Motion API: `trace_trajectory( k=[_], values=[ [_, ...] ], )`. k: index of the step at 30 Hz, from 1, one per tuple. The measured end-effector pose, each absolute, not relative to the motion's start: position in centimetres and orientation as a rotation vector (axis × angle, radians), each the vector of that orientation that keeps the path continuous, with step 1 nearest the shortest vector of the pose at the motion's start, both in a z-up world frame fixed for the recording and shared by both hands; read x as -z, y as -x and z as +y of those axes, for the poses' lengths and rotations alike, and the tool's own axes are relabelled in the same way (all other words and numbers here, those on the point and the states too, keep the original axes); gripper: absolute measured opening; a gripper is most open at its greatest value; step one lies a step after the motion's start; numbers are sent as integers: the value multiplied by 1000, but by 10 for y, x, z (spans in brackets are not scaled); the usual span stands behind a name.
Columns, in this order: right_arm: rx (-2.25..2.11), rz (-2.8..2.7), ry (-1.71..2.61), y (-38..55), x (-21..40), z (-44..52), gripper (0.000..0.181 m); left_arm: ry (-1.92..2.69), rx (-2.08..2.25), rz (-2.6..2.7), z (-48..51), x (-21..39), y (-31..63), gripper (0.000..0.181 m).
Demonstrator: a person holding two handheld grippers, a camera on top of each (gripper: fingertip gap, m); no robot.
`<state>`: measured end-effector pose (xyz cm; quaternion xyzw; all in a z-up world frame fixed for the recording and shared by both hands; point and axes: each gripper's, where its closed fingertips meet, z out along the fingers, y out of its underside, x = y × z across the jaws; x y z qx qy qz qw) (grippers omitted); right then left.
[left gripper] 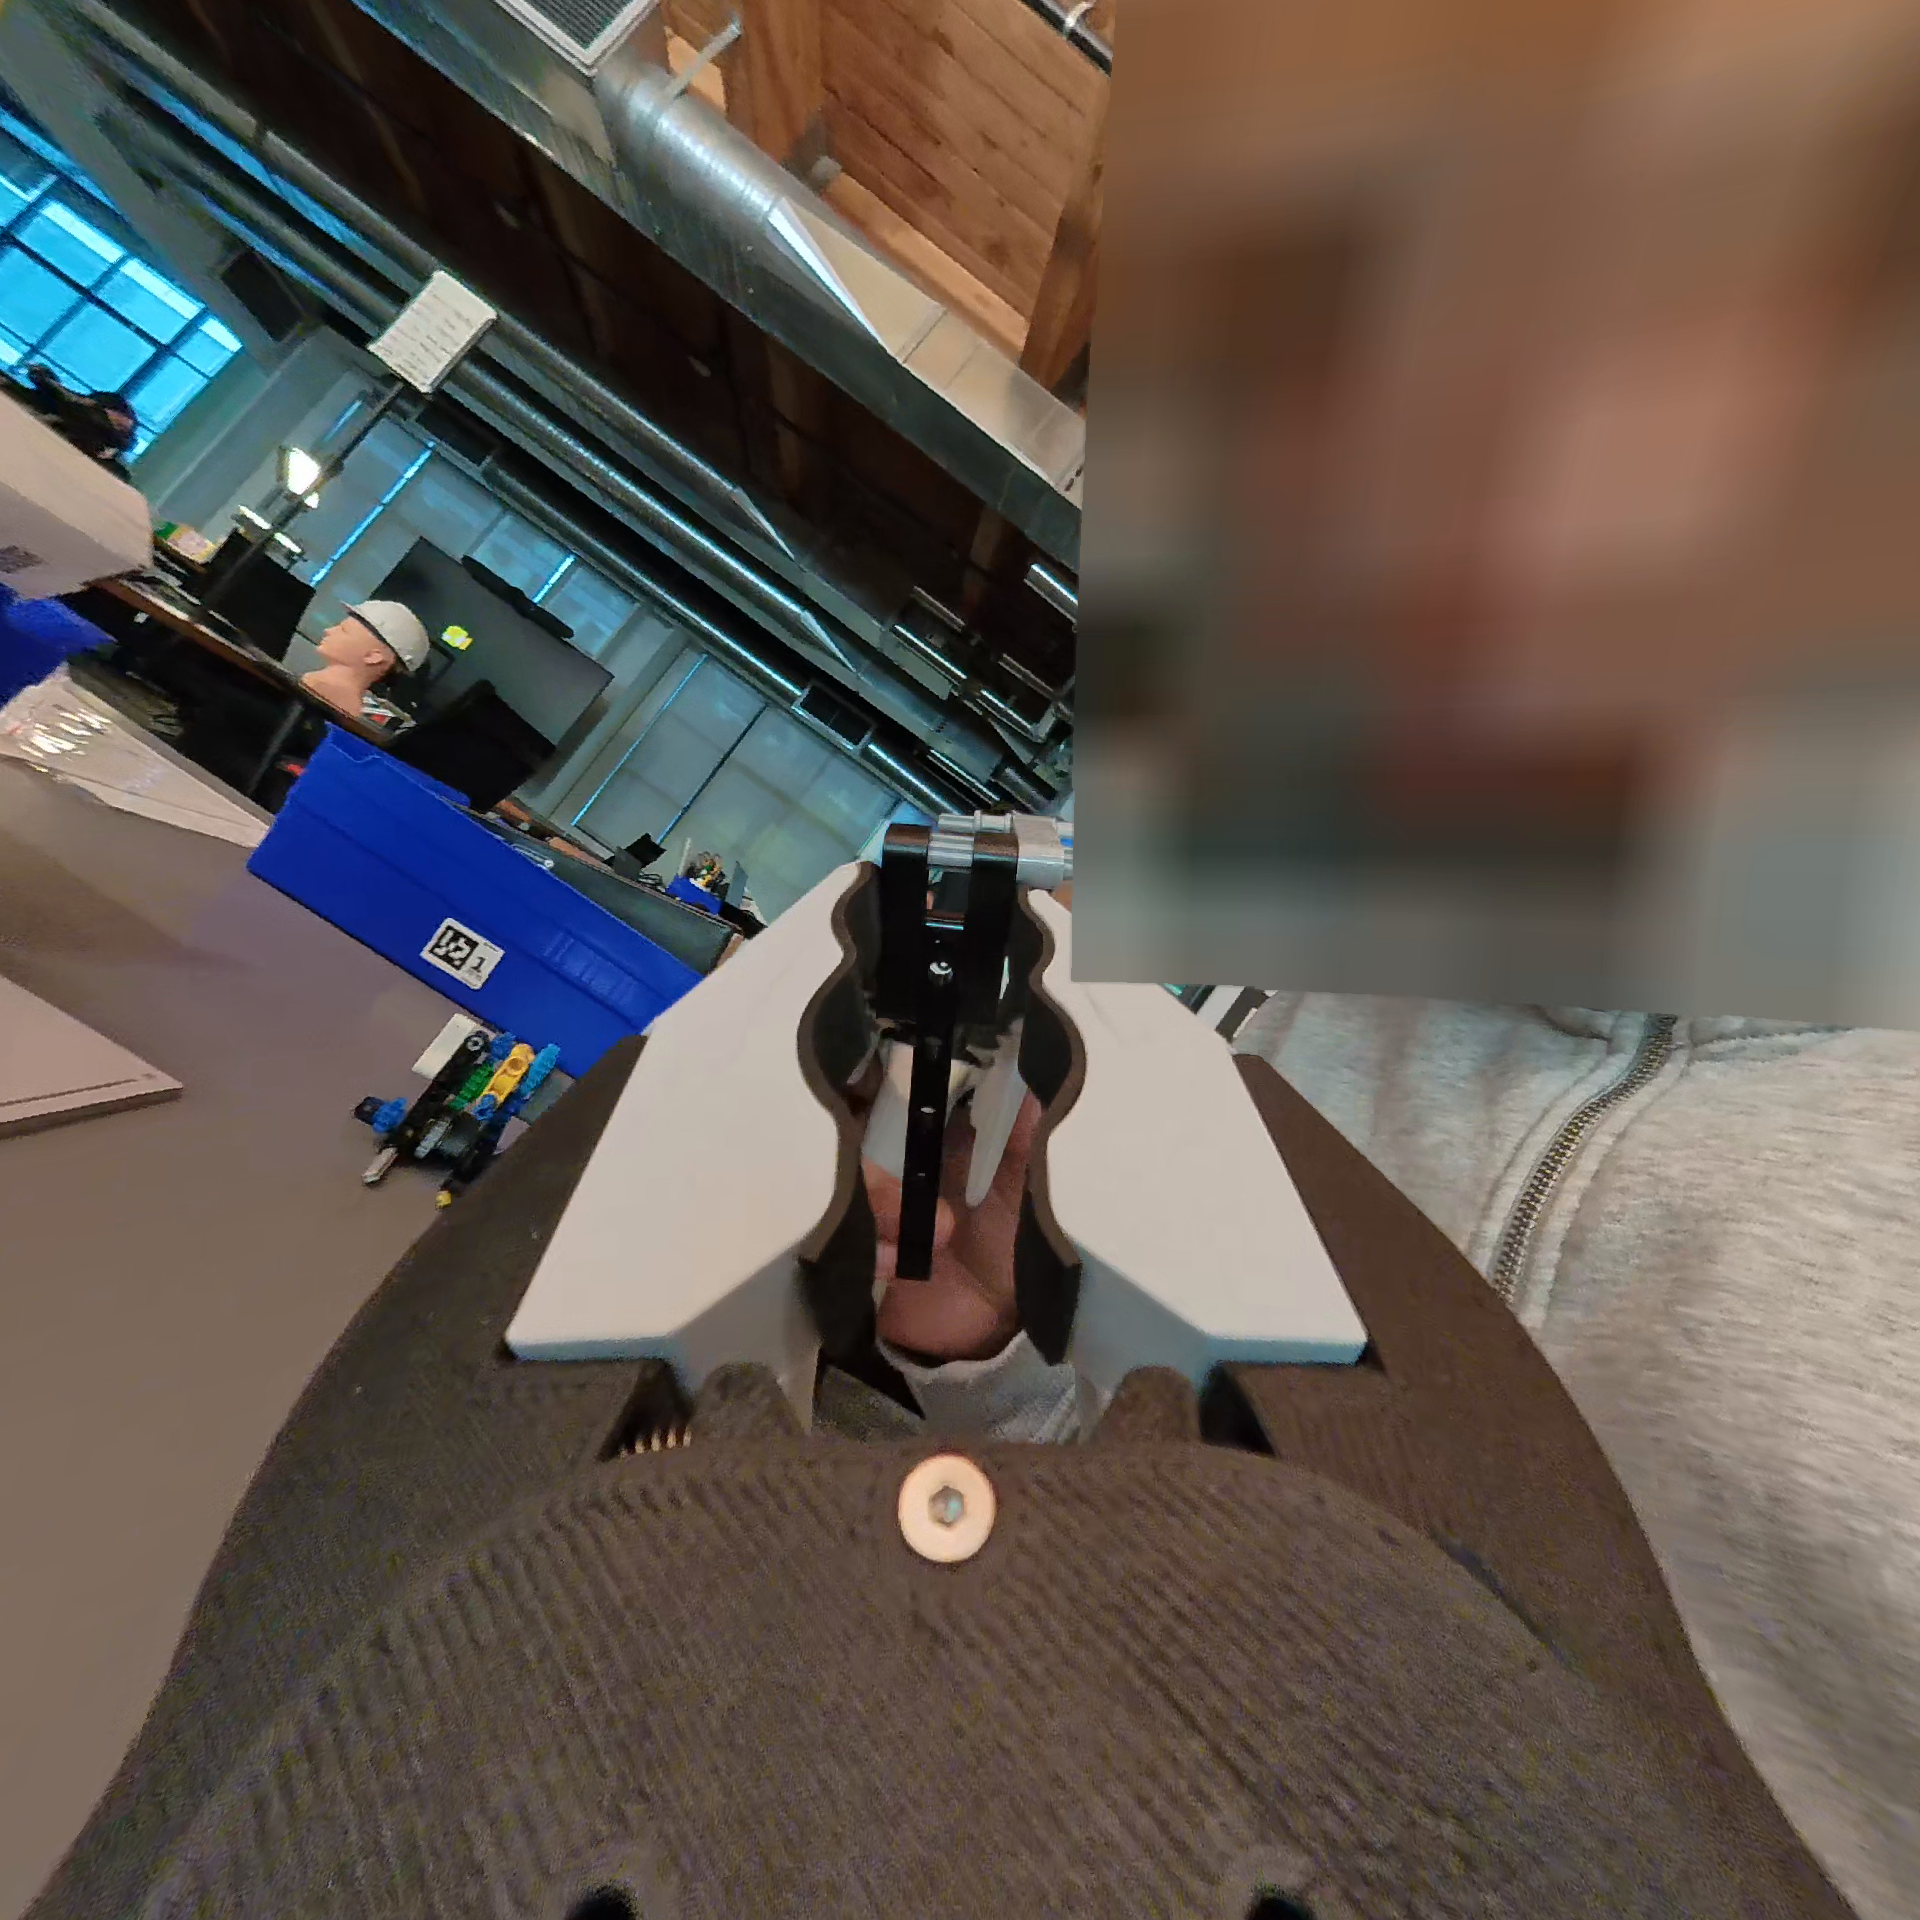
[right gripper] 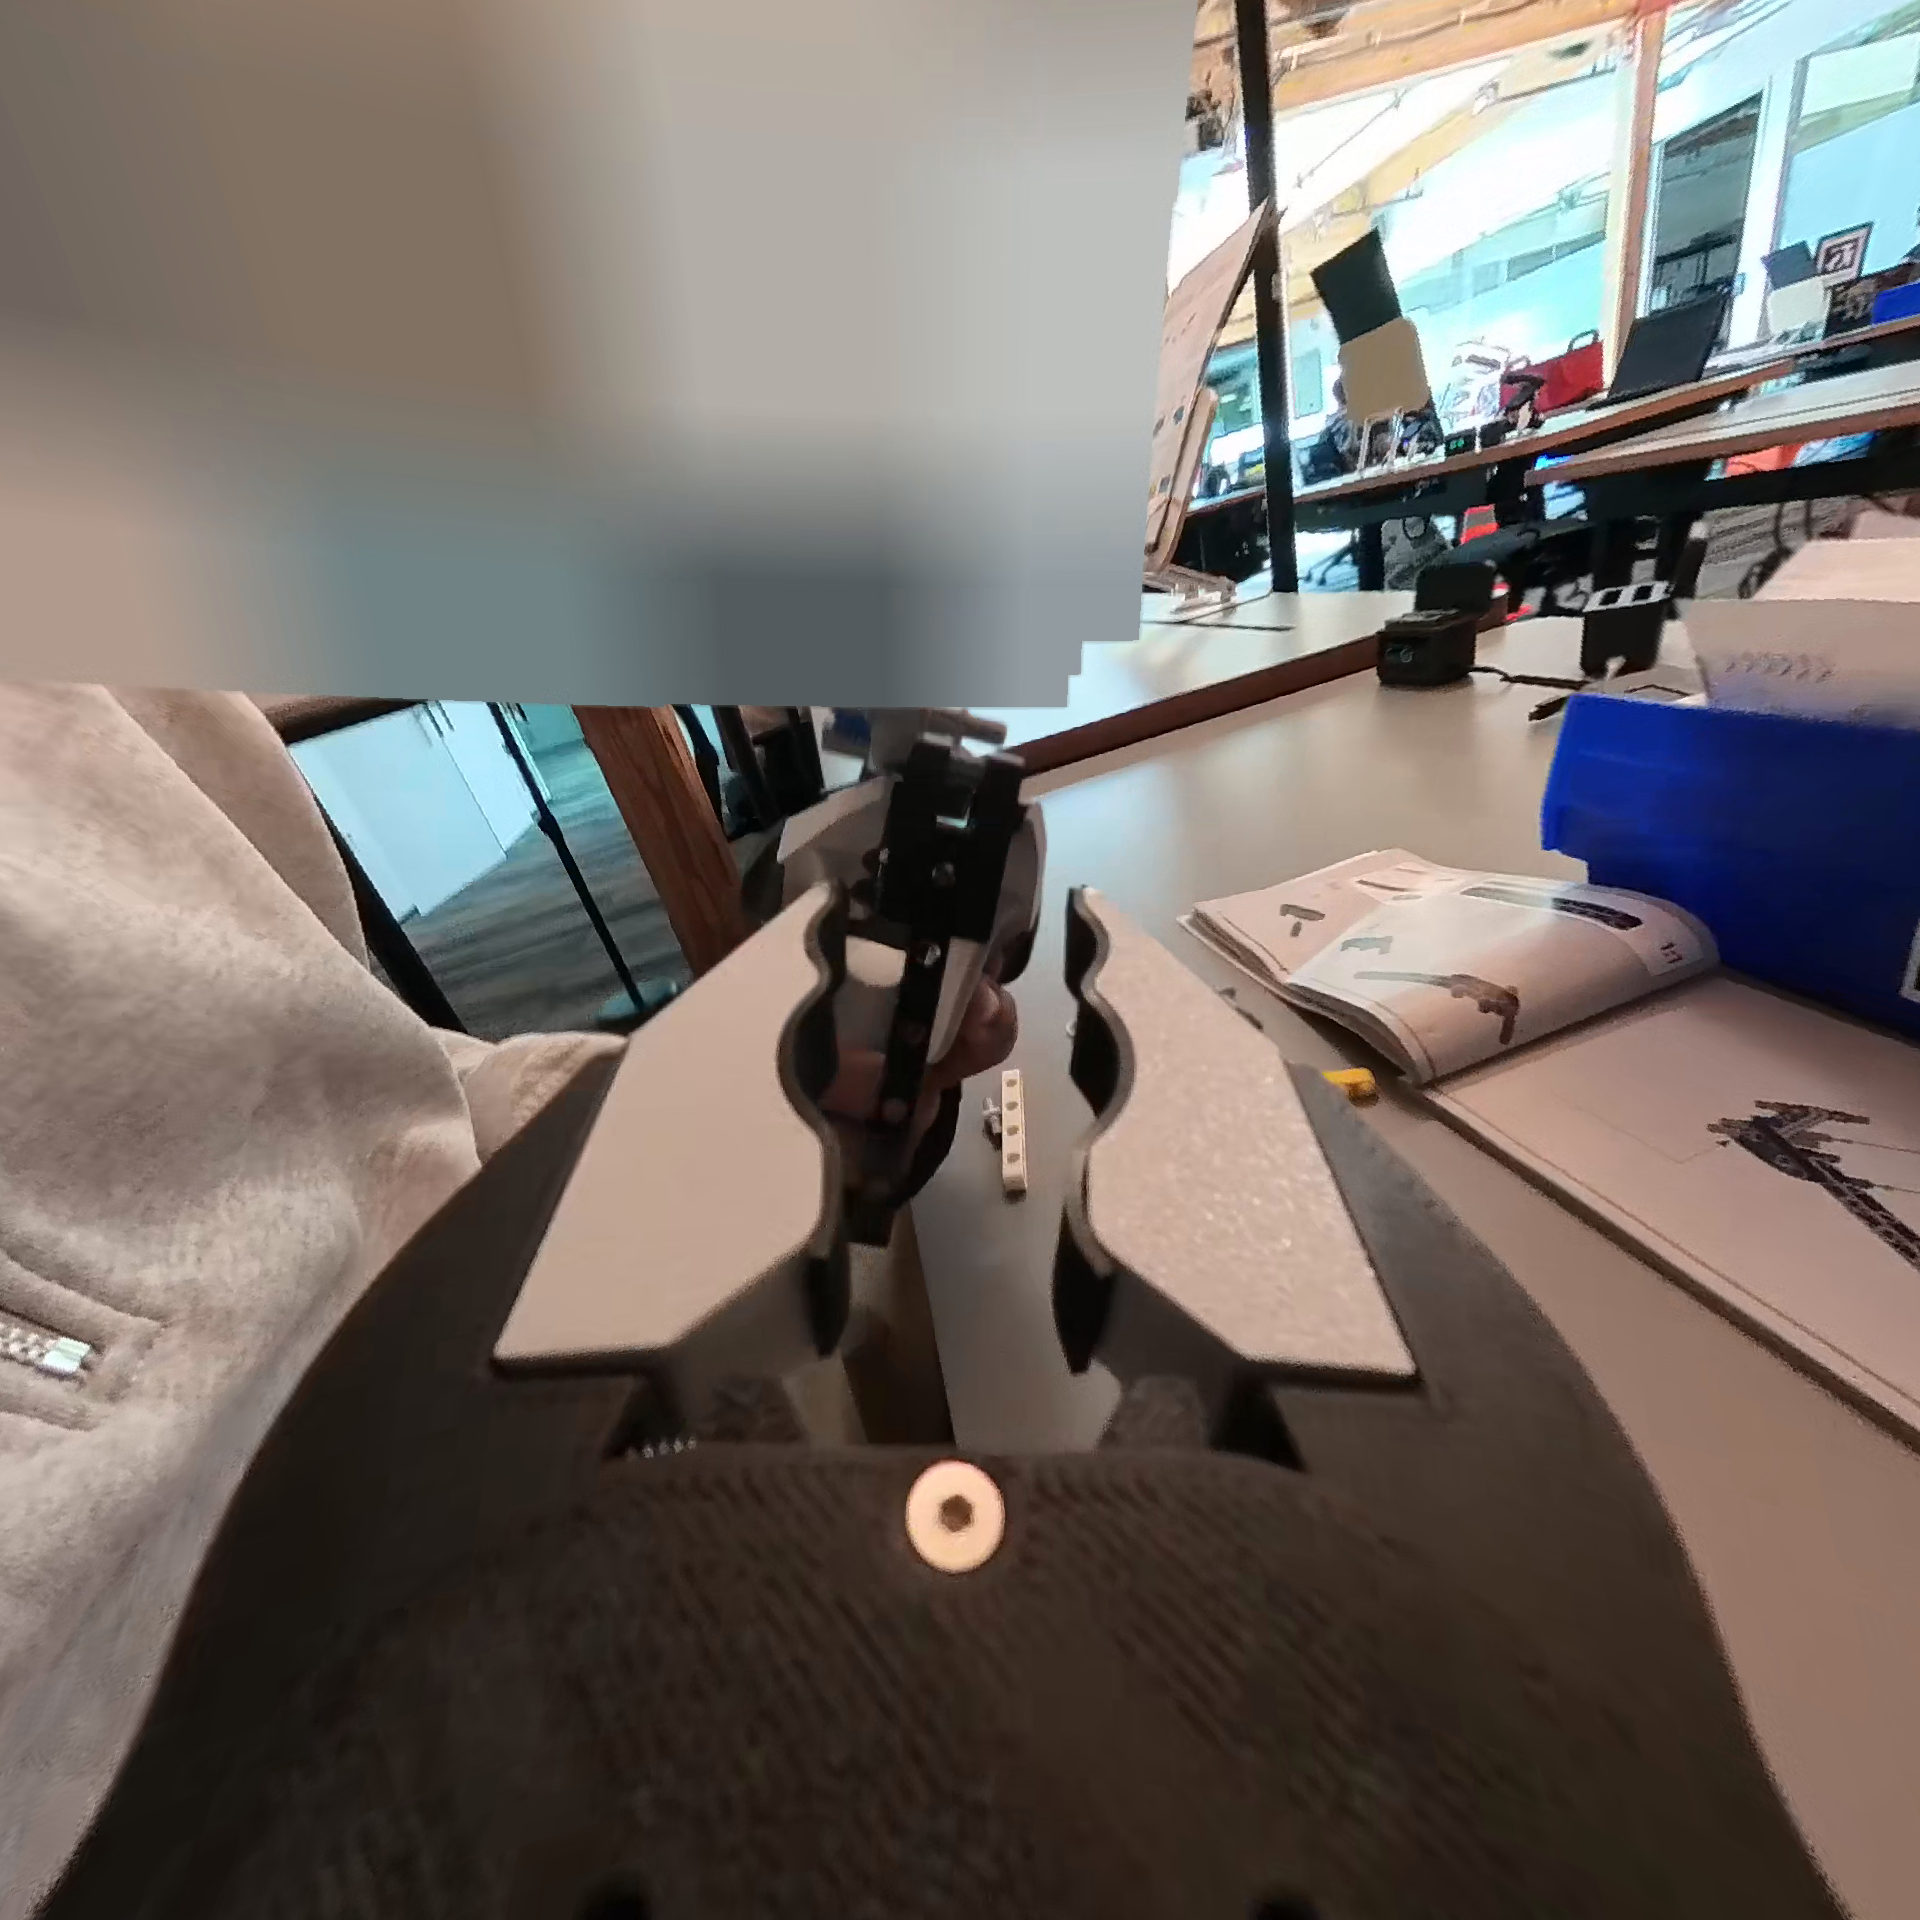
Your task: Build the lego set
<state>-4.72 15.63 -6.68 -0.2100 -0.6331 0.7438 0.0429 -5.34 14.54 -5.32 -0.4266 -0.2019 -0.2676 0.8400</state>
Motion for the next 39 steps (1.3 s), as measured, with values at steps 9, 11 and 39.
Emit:
trace_trajectory(
  k=[9, 11, 39],
  values=[
    [-2382, -1884, 646, 47, 64, 159, 39, 1076, 483, -394, 167, 64, 41, 20],
    [-2422, -1867, 616, 44, 61, 159, 35, 1100, 473, -375, 170, 64, 37, 20],
    [-2527, -1849, 462, 30, 53, 163, 27, 1108, 508, -339, 174, 58, 26, 20]
  ],
)
